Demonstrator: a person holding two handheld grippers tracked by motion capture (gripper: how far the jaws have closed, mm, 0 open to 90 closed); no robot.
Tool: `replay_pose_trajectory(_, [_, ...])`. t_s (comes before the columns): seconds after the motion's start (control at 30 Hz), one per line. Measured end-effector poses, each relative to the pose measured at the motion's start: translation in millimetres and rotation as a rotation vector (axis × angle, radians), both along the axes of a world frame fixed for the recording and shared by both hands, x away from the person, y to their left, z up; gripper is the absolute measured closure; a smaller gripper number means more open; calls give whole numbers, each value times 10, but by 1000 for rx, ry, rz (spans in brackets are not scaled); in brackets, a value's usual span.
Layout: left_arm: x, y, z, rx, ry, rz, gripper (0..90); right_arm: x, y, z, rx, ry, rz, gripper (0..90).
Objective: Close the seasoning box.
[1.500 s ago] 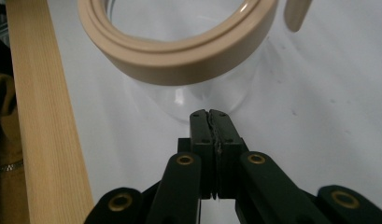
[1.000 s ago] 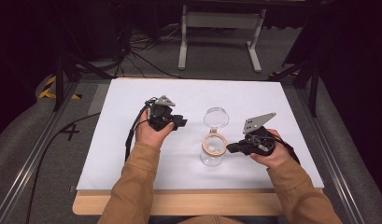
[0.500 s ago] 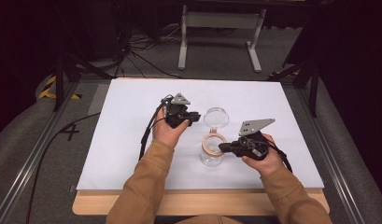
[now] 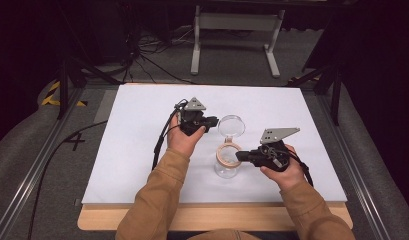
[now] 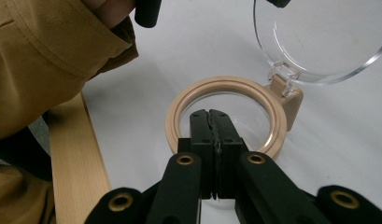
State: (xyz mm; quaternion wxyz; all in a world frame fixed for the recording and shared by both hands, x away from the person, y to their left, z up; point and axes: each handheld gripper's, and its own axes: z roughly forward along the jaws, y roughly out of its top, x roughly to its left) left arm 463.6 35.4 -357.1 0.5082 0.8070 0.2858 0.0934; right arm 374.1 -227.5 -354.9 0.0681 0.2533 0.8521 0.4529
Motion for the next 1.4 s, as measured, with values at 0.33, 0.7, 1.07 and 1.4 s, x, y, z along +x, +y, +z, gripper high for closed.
replay_pose_trajectory(0.33, [-61,-30,32,1,-7,-9,835,9,-23,20,25,0,-12,890])
replay_pose_trajectory(0.7, [-118,21,24,-33,39,-60,816,34,-28,50,46,6,-9,890])
replay_pose_trajectory(1.07, [-174,52,48,-33,72,-102,776,28,-11,91,51,1,4,890])
replay_pose_trajectory(1.4, [-173,138,70,-32,91,-88,748,9,9,92,25,33,35,892])
